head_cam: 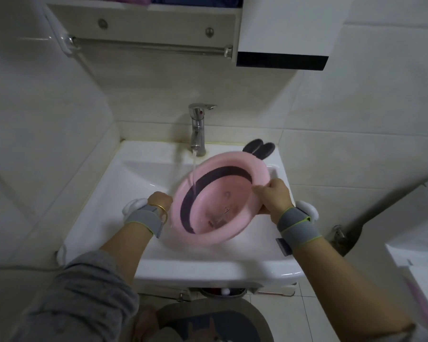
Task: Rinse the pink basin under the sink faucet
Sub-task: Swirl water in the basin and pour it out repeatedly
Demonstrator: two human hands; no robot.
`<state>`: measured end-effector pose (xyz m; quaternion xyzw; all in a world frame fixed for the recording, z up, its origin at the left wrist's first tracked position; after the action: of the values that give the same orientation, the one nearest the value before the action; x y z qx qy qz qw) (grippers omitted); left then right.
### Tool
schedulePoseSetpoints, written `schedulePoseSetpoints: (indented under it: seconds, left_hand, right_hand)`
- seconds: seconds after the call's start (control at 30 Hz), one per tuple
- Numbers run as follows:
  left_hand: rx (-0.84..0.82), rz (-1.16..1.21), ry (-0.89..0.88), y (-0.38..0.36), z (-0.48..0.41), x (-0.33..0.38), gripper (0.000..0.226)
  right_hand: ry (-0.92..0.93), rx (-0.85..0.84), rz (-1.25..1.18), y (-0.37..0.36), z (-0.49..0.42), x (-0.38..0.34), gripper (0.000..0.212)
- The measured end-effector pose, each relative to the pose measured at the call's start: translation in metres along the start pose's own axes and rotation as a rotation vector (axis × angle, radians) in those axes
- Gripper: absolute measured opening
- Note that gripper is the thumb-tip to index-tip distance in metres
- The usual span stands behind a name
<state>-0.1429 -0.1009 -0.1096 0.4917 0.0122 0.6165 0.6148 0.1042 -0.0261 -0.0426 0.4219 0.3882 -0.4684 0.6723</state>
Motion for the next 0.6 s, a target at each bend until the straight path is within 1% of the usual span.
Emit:
schedulePoseSetpoints:
  seconds: [0.03, 0.13, 0.2, 0.23, 0.3, 0.43, 0.5, 0.6]
  left_hand:
    - [0.009, 0.016, 0.01, 0.003, 0.0, -0.003, 0.042]
    - [-0.003, 0.135, 0.057, 0.011, 0.0, -0.013, 0.041]
    - [-0.018, 0.233, 0.079, 0.014, 0.001, -0.017, 0.042]
    - [0.01, 0.318, 0.099, 0.015, 0.0, -0.019, 0.043]
    - [0.031, 0.426, 0.112, 0.019, 0.001, -0.019, 0.037]
    - [0.087, 0.544, 0.097, 0.026, -0.002, -0.016, 0.044]
    - [0.116, 0.549, 0.083, 0.031, -0.005, -0.016, 0.042]
    - [0.15, 0.528, 0.067, 0.036, -0.004, -0.011, 0.045]
  right_hand:
    - [-0.055, -0.003, -0.071, 0.001, -0.002, 0.004, 0.021]
    - [-0.19, 0.0, -0.21, 0.002, -0.01, 0.02, 0.041]
    - [-0.245, 0.006, -0.265, 0.003, -0.013, 0.029, 0.048]
    - [-0.266, 0.006, -0.289, 0.003, -0.014, 0.034, 0.051]
    - [-0.299, 0.013, -0.314, 0.003, -0.015, 0.039, 0.056]
    - [-0.367, 0.007, -0.326, -0.002, -0.011, 0.042, 0.052]
    - [-0.412, -0.016, -0.343, -0.005, -0.007, 0.044, 0.046]
    - [-0.485, -0.054, -0.382, -0.01, -0.004, 0.049, 0.042]
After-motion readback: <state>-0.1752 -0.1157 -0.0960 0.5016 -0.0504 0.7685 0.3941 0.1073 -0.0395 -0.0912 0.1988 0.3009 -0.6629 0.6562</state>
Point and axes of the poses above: each hand's wrist, its own z-axis away from the middle knuckle, its own y-axis out of the back of the hand, x = y × z, the point moved 1 cm from there along -z, towards the middle knuckle, and after that the axes turned 5 degrees about -z, right-handed, at the moved point
